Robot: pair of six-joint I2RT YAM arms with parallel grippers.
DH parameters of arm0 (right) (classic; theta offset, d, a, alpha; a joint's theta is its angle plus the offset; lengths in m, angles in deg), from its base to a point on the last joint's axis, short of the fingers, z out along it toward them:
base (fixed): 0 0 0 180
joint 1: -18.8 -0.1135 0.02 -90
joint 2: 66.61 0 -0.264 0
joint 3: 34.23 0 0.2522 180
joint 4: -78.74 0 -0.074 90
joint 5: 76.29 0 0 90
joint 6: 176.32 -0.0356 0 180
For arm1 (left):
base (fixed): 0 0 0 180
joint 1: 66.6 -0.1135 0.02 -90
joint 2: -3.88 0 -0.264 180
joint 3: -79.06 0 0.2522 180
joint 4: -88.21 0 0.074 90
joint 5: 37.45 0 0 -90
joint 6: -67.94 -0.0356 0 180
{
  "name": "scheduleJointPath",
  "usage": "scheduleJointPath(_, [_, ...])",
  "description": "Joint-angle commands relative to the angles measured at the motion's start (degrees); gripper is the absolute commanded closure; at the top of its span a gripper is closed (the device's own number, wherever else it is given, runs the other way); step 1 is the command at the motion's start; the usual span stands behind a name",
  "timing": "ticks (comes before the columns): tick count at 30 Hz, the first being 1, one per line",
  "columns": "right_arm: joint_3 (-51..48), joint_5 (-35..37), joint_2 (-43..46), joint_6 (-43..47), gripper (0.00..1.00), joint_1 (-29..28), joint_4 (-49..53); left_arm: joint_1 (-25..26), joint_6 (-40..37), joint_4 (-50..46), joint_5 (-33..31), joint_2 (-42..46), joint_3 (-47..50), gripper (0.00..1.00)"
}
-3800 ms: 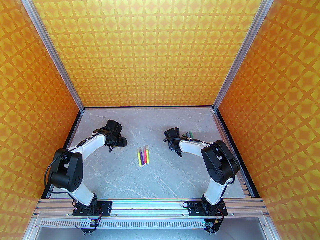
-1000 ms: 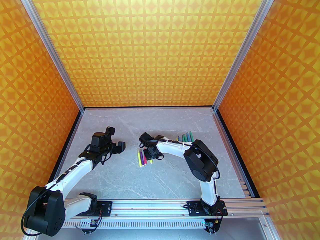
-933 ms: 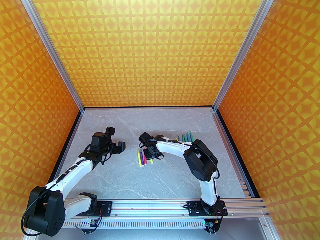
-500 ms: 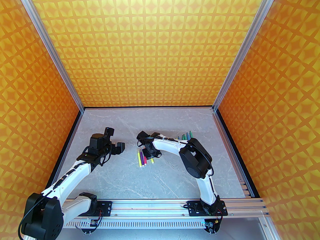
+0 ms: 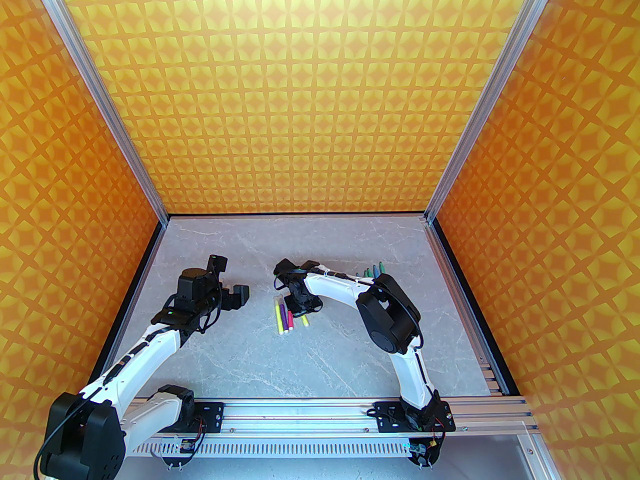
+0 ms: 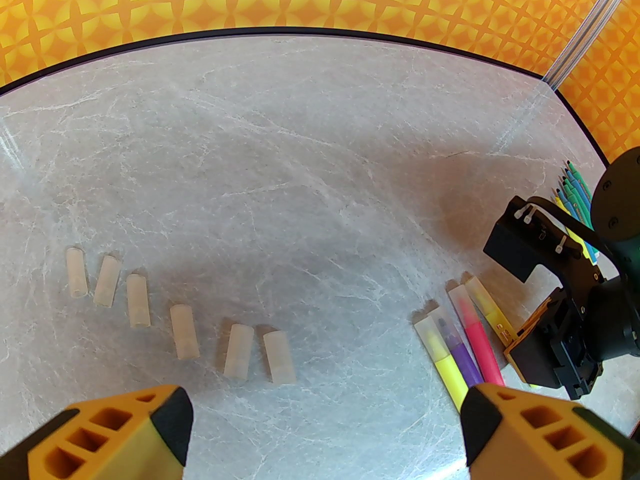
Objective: Open the pen caps
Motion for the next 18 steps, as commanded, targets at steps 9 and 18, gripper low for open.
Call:
scheduleJointPath(9, [-18.09, -3.63, 18.01, 3.63, 1.00, 1.38, -22.71, -0.33, 3.23, 3.82, 6.80, -6.31, -3.58, 0.08])
scheduleJointPath(18, [-26.14, -11.52, 25.44, 7.46, 1.00, 1.69, -36.15, -0.28, 5.54, 7.84, 18.61, -11.56, -6.54, 0.13])
